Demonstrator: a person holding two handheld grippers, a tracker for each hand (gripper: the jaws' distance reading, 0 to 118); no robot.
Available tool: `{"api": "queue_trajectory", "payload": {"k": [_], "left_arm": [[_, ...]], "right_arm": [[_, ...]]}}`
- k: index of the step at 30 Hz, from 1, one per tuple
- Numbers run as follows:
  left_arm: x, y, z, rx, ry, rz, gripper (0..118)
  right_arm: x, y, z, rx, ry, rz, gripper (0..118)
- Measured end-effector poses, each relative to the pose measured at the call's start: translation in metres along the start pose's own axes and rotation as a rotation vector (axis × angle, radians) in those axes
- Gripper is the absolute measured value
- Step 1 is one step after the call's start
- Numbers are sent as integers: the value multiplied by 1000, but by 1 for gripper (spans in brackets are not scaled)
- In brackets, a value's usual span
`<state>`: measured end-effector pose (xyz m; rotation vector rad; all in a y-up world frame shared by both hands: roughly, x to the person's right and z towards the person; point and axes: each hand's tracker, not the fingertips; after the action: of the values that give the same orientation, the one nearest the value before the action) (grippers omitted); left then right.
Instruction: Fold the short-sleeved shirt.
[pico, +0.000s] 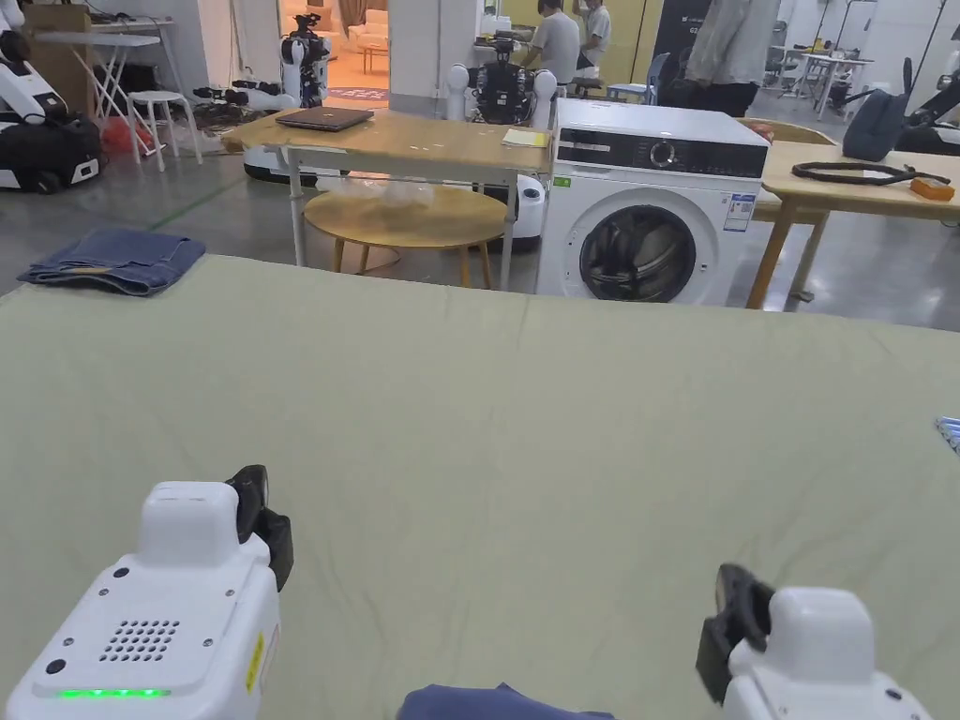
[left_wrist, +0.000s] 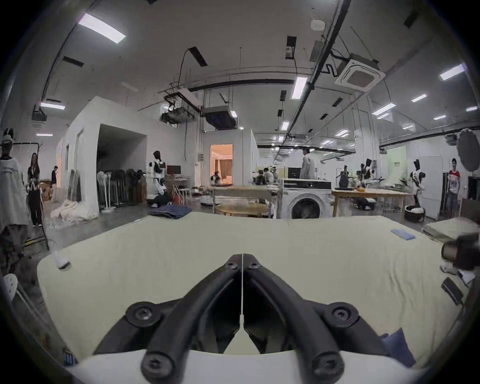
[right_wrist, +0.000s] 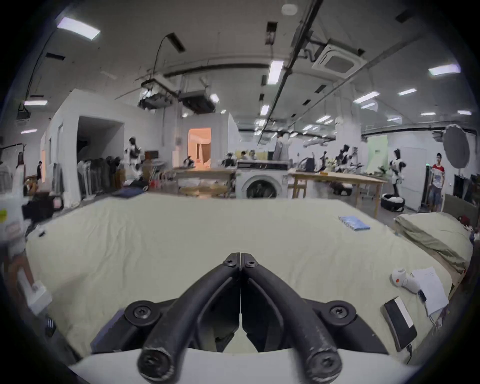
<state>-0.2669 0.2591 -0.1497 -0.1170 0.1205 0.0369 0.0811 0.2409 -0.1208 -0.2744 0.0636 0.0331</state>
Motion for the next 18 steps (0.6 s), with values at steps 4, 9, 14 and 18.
{"api": "queue_trajectory", "payload": {"k": [4, 9, 14, 18], "left_arm": [[-9, -8, 1, -57, -26, 29, 0], [-22, -25, 6, -151, -68, 50, 0], [-35, -42, 8, -374, -160, 175, 0], [-52, -68, -4, -591, -334, 324, 1]], "right_arm": [[-22, -39, 7, -165, 135, 22, 0], [-46, -88, -9, -336, 159, 80, 0], [-42, -85, -17, -413, 111, -20, 0], [-35, -88, -29, -432, 119, -20, 0]]}}
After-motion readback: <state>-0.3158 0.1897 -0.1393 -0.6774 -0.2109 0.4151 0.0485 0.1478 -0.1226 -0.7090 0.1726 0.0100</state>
